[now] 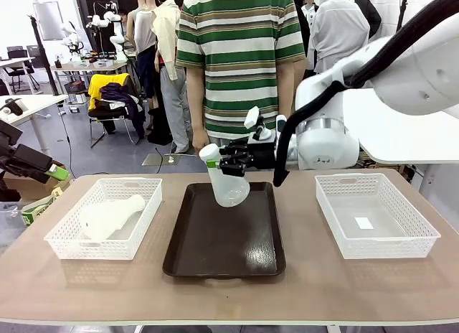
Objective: Prepare the laboratory tools.
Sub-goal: Place the picked Big flask upright in the Handle tray as instructed by the person.
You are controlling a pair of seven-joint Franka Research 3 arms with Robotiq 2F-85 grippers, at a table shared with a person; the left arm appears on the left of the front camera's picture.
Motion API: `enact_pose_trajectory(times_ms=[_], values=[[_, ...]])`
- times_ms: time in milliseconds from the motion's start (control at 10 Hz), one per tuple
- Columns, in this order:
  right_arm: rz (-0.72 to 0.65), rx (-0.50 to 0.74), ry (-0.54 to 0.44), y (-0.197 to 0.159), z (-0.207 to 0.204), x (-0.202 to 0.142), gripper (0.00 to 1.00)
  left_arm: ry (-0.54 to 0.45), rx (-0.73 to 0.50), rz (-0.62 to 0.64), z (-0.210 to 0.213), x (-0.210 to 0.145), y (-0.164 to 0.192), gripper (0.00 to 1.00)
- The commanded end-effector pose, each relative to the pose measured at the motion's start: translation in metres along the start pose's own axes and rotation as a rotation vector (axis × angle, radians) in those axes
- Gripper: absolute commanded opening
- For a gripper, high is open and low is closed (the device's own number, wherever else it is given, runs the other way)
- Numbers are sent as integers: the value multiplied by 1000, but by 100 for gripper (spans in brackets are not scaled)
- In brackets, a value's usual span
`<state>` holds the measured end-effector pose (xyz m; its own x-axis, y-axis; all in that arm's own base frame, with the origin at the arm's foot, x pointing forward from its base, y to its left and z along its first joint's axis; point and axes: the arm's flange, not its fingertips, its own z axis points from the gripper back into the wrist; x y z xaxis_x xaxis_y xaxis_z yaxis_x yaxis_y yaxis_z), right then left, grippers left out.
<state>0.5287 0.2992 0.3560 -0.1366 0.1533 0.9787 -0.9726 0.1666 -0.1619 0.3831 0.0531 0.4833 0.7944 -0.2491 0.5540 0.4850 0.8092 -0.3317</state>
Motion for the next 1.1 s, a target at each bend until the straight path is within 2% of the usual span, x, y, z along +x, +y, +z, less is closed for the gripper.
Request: enact_pose_trajectory(times_ms=[0,300,400,1000], values=[[51,-14,-128,-1,1,-31,0,-16,-25,-17,0,0,3,100],[58,-48,-287,-9,5,-55,0,-16,-25,-17,0,0,3,100],[47,-56,-308,-14,3,-60,0,-16,-25,-17,0,0,3,100],[-52,-13,-285,-17,-22,-80,0,-16,-25,-17,0,0,3,100]])
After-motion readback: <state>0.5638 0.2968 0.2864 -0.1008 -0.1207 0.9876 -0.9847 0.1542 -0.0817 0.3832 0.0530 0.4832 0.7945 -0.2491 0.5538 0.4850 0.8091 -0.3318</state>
